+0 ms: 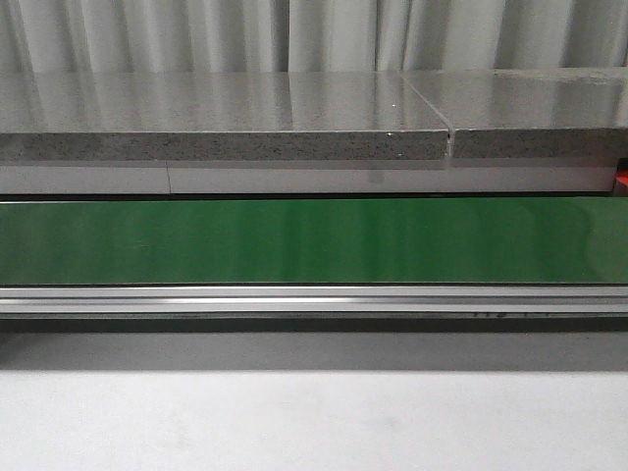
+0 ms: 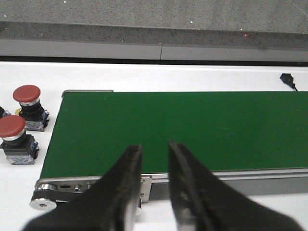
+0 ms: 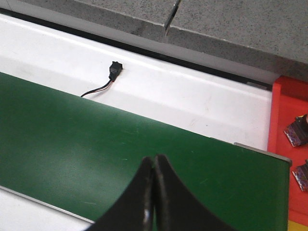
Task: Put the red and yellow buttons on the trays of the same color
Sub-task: 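Raise the right gripper back above the belt end, then move the left gripper over the next red-capped button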
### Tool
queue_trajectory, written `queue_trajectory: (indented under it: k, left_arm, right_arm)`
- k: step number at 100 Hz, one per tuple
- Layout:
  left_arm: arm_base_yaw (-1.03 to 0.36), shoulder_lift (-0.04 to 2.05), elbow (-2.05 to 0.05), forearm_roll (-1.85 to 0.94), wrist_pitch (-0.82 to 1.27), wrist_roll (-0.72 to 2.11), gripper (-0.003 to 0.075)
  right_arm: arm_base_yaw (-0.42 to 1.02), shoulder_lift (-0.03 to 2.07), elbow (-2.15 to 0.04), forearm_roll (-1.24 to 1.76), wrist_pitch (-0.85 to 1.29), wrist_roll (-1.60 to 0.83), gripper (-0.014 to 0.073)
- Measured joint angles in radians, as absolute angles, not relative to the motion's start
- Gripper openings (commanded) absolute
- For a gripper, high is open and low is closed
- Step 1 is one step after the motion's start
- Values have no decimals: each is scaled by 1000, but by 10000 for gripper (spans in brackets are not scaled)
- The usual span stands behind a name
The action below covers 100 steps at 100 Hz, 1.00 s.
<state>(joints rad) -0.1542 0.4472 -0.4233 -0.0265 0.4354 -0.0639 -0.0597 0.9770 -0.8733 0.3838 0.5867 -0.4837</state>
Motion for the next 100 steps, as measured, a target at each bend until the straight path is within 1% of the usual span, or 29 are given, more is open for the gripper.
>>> queue_trajectory:
  k: [3, 8, 10, 15, 30, 38, 52, 69, 86, 100]
  left_arm:
    - [-154, 447, -423, -27, 442, -64, 507]
    - [-154, 447, -423, -27, 450, -64, 583]
    - [-154, 447, -423, -27, 452, -64, 604]
    - [-154, 447, -423, -27, 455, -64, 626]
    - [-154, 447, -421, -27, 456, -68, 620]
    - [-147, 447, -421, -18, 458, -116, 620]
    - [-77, 496, -460, 44, 510, -236, 620]
    - [59, 657, -598, 68, 552, -310, 620]
    - [198, 852, -750, -26, 575, -326, 620]
    - [260, 1017, -841, -79, 579, -326, 620]
  right_arm:
    - [-60, 977, -873, 384, 587, -484, -68]
    - [-60, 977, -873, 384, 587, -484, -68]
    - [-60, 977, -873, 384, 587, -484, -68]
    - [-60, 977, -873, 384, 587, -484, -68]
    - [-60, 977, -873, 384, 587, -484, -68]
    - [-60, 977, -873, 384, 587, -484, -68]
    - [-60, 977, -873, 384, 587, -484, -68]
    - [-60, 977, -873, 384, 587, -484, -68]
    - [-60, 977, -873, 384, 587, -484, -68]
    - [-60, 977, -873, 384, 587, -484, -68]
